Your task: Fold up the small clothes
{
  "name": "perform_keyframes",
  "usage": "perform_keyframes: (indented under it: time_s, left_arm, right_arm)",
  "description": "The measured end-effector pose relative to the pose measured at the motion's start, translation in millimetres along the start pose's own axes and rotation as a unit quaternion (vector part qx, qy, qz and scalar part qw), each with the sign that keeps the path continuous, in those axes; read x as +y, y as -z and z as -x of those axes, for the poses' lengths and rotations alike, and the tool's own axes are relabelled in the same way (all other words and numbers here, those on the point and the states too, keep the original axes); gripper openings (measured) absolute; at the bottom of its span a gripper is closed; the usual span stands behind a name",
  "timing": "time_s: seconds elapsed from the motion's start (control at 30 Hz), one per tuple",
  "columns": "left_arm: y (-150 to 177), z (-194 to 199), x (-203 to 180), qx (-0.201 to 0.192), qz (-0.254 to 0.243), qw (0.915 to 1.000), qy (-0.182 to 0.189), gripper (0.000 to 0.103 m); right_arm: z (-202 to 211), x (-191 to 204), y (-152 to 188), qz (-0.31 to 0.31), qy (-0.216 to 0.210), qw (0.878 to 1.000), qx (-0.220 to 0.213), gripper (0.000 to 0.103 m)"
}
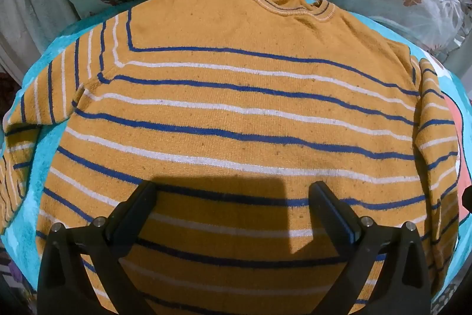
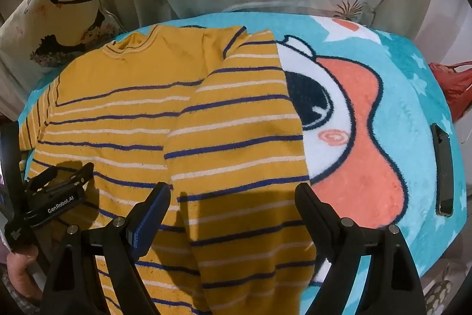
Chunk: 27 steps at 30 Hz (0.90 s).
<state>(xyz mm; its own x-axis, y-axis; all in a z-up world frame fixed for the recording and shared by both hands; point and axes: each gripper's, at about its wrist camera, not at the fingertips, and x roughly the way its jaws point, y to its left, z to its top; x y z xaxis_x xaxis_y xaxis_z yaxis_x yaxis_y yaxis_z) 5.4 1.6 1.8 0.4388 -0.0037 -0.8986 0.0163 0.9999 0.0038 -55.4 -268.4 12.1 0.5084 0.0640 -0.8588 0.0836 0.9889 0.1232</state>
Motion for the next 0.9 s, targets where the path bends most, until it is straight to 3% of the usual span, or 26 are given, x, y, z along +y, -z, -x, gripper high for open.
perform_keyframes:
  time_s: [0.3, 0.53, 0.63, 0.77, 0.9]
  left_arm:
    - [1, 11, 4, 0.007, 0.000, 1.0000, 0.003, 0.103]
    - [4, 54, 14, -0.022, 0.016, 0.9994, 0.021, 0.103]
    - [6, 71, 21, -0.028, 0.022, 0.9988, 0.033, 0.092]
    - [15, 87, 27, -0.034, 0.031, 0.9985, 0.031, 0.091]
    - [27, 102, 33, -0.033, 0.044, 0.9981, 0.027, 0.091]
  right_arm:
    - [7, -10, -1, -0.002, -0.003, 1.000, -0.005, 0.089]
    - [22, -48, 6, -0.035, 0.012, 0.999, -0.021, 0.086]
    - [26, -71, 15, -0.047, 0.028, 0.998, -0.035, 0.086]
    - [27, -93, 33, -0.049, 0.037, 0.998, -0.029, 0.082]
    - [17, -92, 50, -0.047, 0.022, 0.998, 0.033, 0.077]
